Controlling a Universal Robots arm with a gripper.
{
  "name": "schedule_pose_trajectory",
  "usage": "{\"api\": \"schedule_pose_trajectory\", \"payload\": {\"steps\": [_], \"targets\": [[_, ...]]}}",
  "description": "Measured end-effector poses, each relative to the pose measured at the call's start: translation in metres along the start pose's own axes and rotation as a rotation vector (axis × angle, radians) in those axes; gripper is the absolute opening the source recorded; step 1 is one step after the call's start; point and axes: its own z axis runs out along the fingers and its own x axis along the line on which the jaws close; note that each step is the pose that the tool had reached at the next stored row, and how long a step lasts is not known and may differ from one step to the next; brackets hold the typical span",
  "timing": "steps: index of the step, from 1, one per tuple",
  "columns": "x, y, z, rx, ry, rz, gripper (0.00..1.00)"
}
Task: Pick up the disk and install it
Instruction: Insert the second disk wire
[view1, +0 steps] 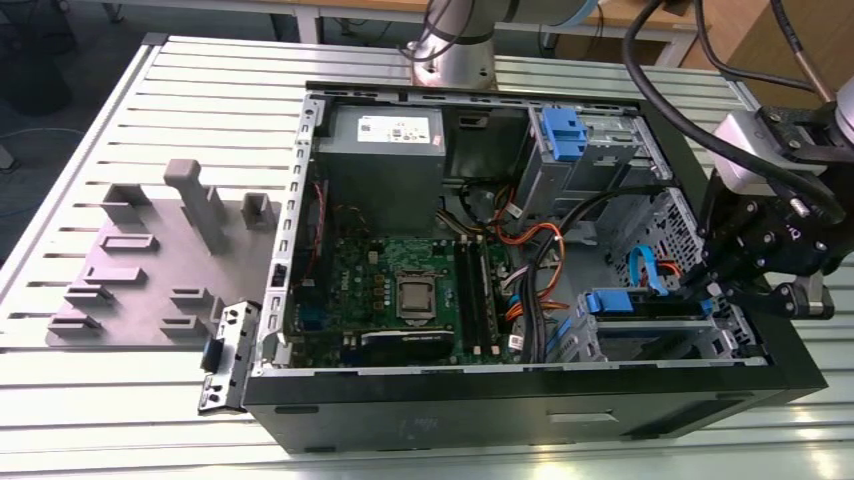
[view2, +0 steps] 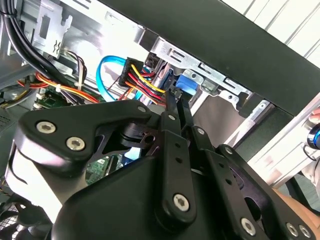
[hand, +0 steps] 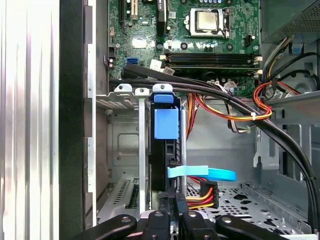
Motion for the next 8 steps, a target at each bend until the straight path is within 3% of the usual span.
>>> {"api": "schedule_pose_trajectory", "payload": {"steps": [8], "targets": [[0.0001,0.0,0.0018,0.0,0.0003,0.0,0.16]]}}
